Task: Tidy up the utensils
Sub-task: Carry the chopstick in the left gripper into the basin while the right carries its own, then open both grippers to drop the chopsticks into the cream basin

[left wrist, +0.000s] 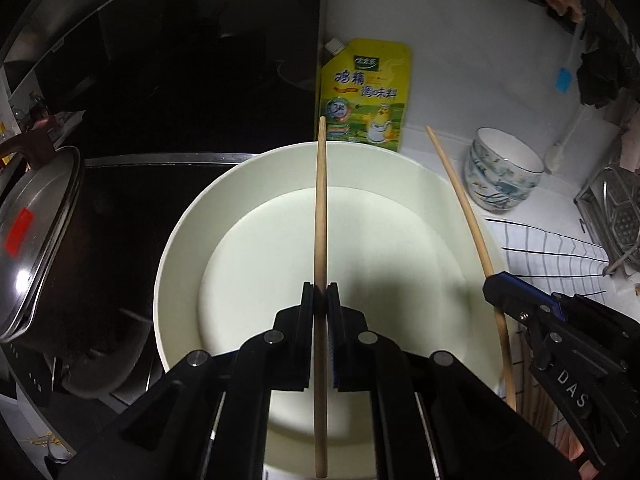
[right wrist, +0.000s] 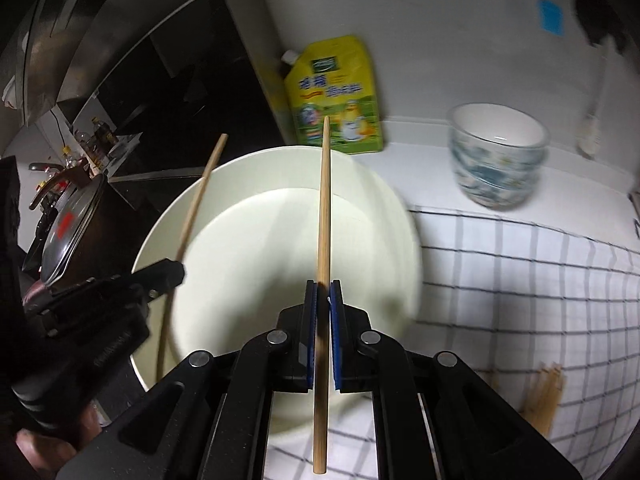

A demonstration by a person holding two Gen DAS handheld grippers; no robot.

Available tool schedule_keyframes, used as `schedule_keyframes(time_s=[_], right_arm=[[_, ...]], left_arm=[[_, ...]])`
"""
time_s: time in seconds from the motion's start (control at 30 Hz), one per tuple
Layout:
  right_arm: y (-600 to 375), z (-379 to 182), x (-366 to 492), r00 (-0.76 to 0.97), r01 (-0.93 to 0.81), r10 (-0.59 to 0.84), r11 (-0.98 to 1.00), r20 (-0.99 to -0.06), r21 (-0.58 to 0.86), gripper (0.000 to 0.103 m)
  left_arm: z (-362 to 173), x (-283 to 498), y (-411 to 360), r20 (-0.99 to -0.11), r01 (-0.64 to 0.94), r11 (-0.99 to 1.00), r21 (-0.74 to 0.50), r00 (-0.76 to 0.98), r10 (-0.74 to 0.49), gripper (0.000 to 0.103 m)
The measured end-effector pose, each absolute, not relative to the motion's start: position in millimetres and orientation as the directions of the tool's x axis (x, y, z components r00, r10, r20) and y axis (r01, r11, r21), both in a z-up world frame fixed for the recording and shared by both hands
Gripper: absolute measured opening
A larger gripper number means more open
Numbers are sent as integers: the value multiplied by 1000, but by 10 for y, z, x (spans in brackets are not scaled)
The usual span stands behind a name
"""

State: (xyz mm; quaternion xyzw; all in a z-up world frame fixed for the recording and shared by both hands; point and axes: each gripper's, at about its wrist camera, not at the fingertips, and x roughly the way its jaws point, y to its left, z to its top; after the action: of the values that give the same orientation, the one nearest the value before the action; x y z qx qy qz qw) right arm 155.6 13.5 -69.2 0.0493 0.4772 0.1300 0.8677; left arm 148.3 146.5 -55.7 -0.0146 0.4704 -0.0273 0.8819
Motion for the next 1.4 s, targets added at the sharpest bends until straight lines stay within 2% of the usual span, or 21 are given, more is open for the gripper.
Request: schedule_keyframes(time_s=[0.13,0.5,0.53,0.6,0.63,0.67,0.9,1.13,1.27,1.4], right_arm=[[308,-884,1731,459,-156,282,959,-843,236,6],[382,-1151,1806,416,-112,223,975,-882,194,7],[377,-1138,1806,422,-110,218,976,-880,189,7],[370,-1091,1784,442,-106,197,980,-875,167,16],[366,-1063,1766,448,-105,193,981,-873,163,20],[355,-1039,1748,455,-102,191,981,-870,162,20],[296,-909,1598,472,-91,191,982,-861,168,21],[293,-782,1393,486,-97,190,982,-853,164,26],[253,-713,1272,494,-98,195,981,-847,168,30],[197,-648,1154,501,-100,192,981,-844,165,33]], left_arm=[[-715,1611,1560,-844,42,998,-48,532,-63,7],[-1027,1735,1753,-878,41,998,-46,476,-60,8],[-1030,1738,1765,-879,35,998,-47,474,-58,15],[-1011,1728,1806,-875,25,998,-57,481,-62,33],[-990,1713,1831,-868,20,998,-61,493,-63,49],[-964,1696,1851,-861,14,998,-60,505,-58,58],[-809,1566,1935,-850,-5,998,-60,525,-48,60],[-634,1364,1848,-850,3,999,-54,525,-48,64],[-532,1238,1807,-847,-1,999,-49,530,-41,70],[-473,1115,1800,-841,-1,999,-42,540,-35,73]])
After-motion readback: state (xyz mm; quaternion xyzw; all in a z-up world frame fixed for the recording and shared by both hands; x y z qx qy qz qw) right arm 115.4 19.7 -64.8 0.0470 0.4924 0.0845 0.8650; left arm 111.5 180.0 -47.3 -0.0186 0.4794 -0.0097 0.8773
